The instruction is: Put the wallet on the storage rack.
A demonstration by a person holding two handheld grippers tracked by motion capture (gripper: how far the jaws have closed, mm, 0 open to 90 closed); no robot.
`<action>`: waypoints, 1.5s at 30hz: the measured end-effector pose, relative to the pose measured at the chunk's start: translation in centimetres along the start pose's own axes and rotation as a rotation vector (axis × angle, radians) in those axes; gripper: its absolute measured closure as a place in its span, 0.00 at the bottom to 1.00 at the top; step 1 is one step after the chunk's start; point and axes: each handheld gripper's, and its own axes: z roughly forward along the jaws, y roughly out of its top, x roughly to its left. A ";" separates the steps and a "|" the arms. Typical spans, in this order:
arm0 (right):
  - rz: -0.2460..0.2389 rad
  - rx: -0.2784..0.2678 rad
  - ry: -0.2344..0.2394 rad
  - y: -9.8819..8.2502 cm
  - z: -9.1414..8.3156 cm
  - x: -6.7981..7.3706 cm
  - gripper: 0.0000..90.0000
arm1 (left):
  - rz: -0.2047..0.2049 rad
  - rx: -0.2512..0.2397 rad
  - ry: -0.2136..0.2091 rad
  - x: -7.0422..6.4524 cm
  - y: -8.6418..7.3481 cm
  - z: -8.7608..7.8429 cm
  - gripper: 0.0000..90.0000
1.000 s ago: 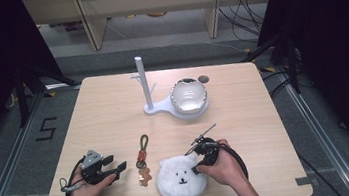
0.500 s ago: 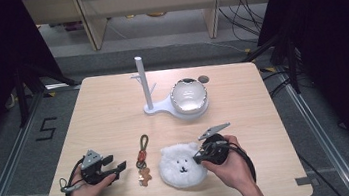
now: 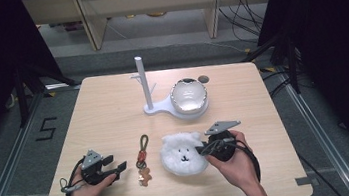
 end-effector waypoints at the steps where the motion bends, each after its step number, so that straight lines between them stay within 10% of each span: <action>1: -0.019 -0.008 -0.010 0.0 -0.1 -0.1 0.86 | 0.000 0.000 0.000 0.0 0.0 0.0 0.40; 45: 0.000 -0.335 -0.118 0.5 -2.6 -1.2 0.86 | -0.004 0.003 0.008 0.0 0.0 0.0 0.40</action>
